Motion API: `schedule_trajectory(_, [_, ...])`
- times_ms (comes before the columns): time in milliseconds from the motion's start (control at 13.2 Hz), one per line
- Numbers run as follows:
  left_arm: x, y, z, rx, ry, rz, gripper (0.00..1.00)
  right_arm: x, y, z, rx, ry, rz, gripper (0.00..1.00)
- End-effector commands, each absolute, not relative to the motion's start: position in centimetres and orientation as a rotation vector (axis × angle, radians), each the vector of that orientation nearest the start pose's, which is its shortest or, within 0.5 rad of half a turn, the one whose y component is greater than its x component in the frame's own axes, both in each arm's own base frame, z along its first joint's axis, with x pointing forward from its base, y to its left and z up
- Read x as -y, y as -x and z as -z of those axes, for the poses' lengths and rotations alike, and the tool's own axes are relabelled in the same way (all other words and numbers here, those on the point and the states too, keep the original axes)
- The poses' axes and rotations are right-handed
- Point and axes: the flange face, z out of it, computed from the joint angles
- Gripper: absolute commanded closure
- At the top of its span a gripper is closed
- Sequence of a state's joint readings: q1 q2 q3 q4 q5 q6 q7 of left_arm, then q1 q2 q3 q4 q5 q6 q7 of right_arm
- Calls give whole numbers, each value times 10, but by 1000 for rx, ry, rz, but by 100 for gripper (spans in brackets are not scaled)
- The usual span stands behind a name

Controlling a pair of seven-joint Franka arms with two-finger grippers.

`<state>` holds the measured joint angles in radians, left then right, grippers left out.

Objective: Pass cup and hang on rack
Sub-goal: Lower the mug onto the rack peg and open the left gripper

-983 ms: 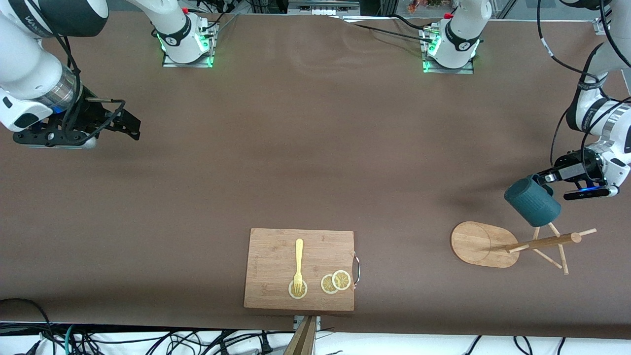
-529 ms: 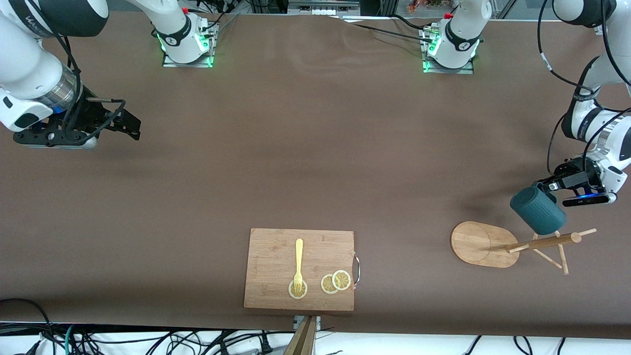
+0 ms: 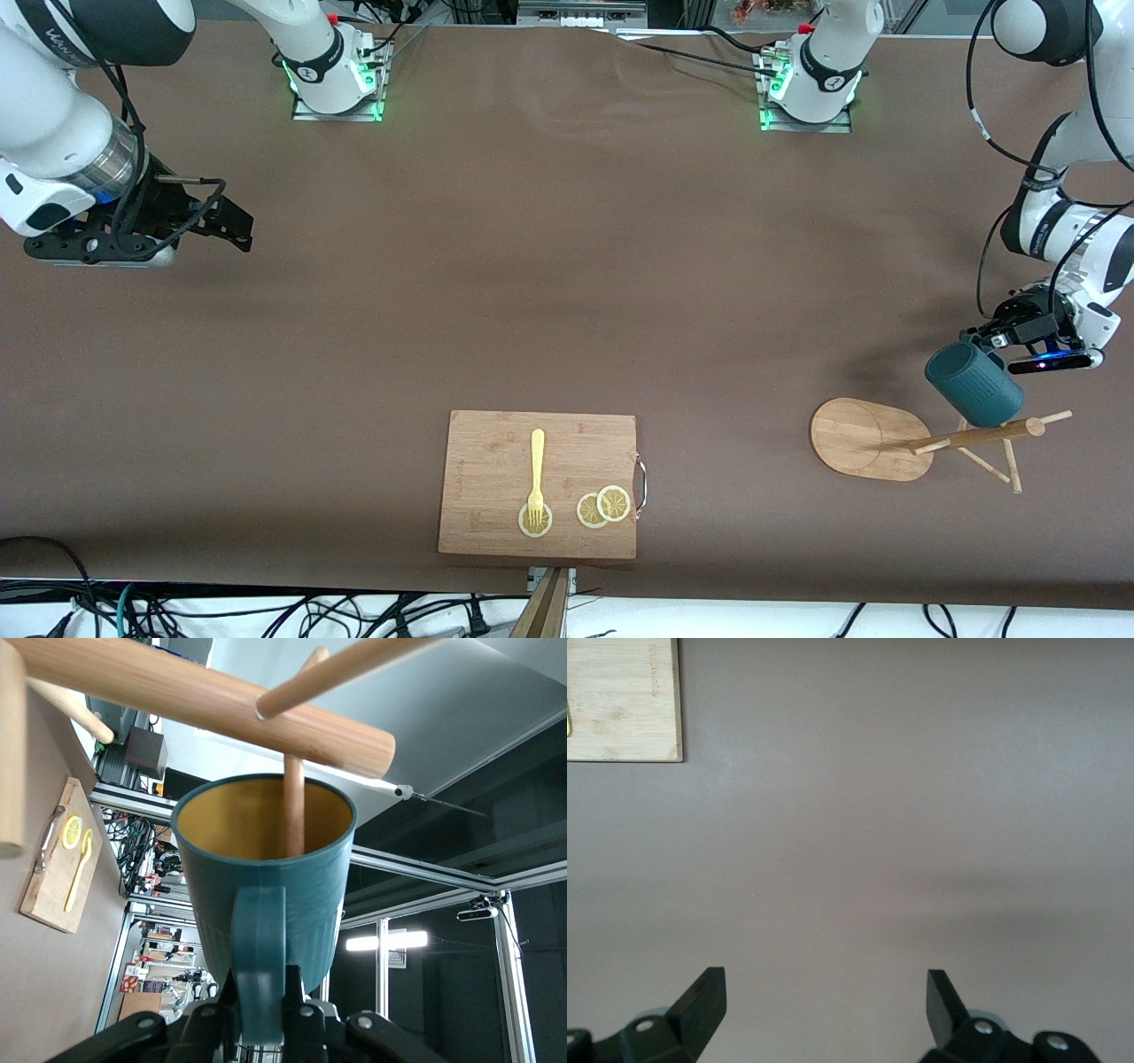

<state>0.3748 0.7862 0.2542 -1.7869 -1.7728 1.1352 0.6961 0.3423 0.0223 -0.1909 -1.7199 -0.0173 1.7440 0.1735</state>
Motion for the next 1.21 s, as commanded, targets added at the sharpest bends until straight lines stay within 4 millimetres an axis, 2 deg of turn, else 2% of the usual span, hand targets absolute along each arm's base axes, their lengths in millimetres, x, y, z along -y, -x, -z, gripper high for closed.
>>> schedule_trajectory(0, [-229,-573,-185,-442,-1169,-207,81,-87,-565,-561,-18,3160,8,0])
schedule_trajectory(227, [-228,-571,-177,-447,-1169,-206,36,-87,-565,-561,-18,3160,6,0])
schedule_trajectory(303, [-228,-571,-177,-446,-1170,-207,7,-87,-565,-561,-18,3160,6,0])
schedule_trajectory(378, [-228,-571,-177,-430,-1180,-222,0,-87,-565,-561,-18,3160,6,0])
schedule_trajectory(605, [-227,-568,-179,-413,-1200,-205,0,-87,-565,-561,-18,3160,6,0])
schedule_trajectory(832, [-229,-554,-187,-361,-1250,-117,0,-87,-565,-561,-18,3160,6,0])
schedule_trajectory(1134, [-236,-535,-226,-263,-1376,9,0,-87,-565,-561,-18,3160,8,0])
